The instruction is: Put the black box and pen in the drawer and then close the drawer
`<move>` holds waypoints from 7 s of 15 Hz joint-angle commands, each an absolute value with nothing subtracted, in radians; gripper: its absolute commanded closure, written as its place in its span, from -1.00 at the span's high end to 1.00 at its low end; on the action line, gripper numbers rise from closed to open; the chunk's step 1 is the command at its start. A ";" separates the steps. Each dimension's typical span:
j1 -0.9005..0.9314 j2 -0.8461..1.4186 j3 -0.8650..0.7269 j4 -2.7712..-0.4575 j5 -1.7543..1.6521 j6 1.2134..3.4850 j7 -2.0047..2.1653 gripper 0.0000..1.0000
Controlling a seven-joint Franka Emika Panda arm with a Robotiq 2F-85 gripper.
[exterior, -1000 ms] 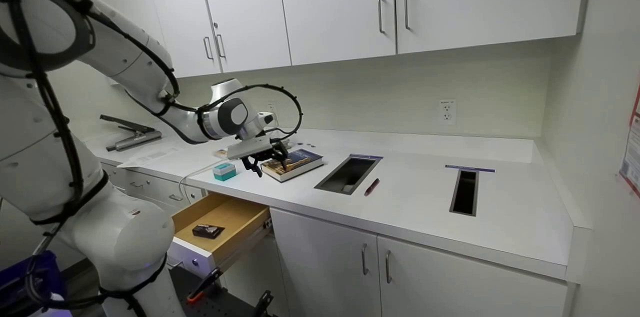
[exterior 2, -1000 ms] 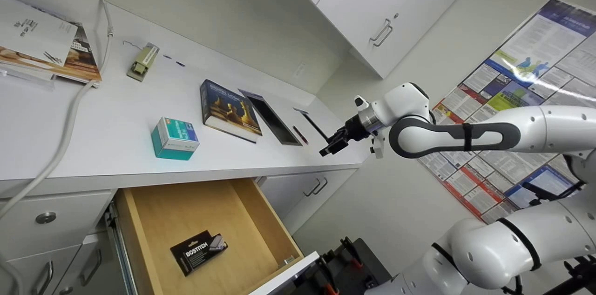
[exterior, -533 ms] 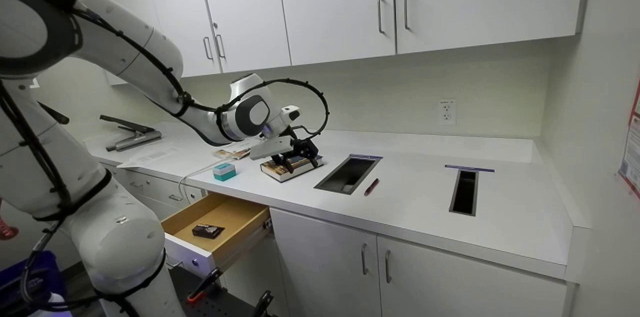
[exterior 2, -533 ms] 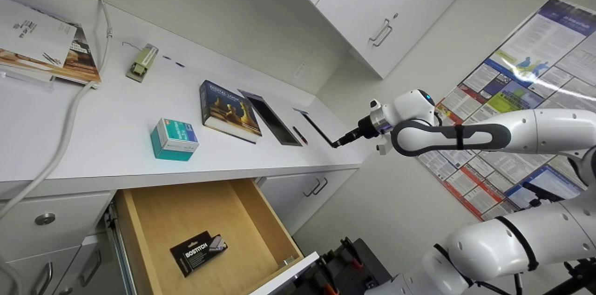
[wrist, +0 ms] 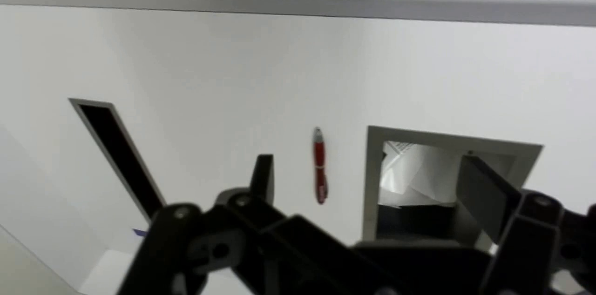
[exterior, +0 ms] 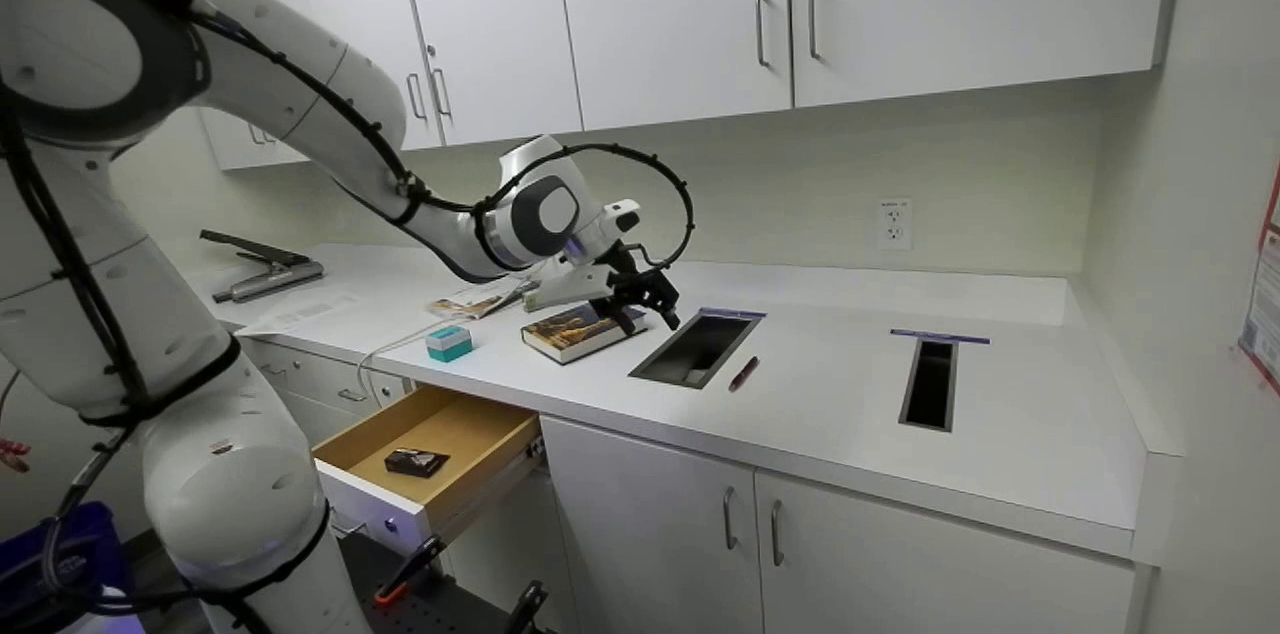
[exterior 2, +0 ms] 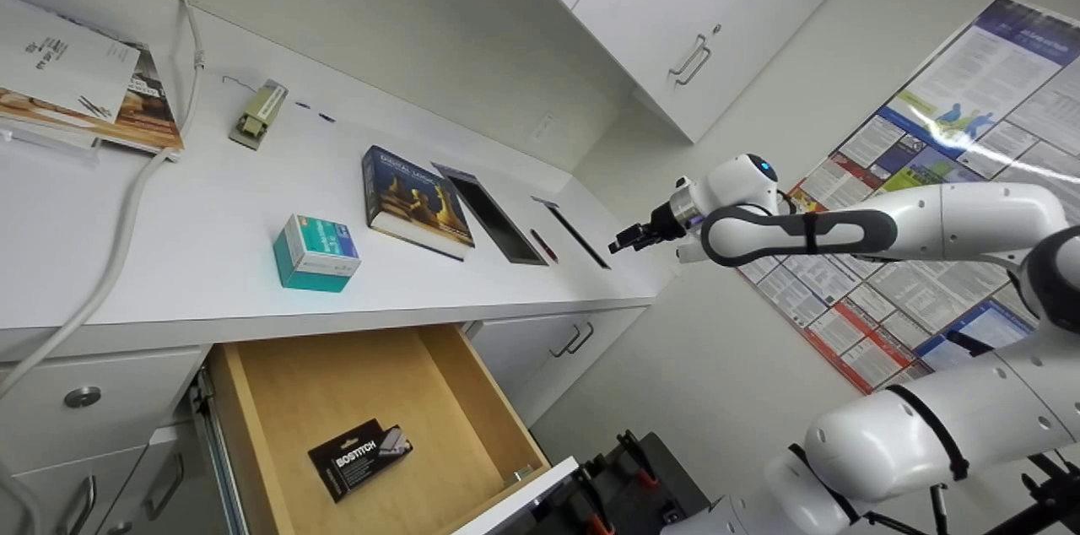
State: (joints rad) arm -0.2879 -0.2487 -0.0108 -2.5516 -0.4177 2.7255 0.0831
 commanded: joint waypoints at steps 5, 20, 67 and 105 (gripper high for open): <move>-0.266 0.109 -0.100 -2.178 -0.385 2.648 0.121 1.00; -0.250 0.492 -0.122 -1.738 -0.034 2.447 -0.209 1.00; -0.194 0.148 0.052 -2.011 -0.077 2.454 -0.813 -0.91; 0.203 -0.056 0.210 -2.354 0.847 2.263 -1.777 -0.94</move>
State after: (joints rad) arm 0.1691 -0.0872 0.1896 -2.3098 0.8250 2.1692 -1.7986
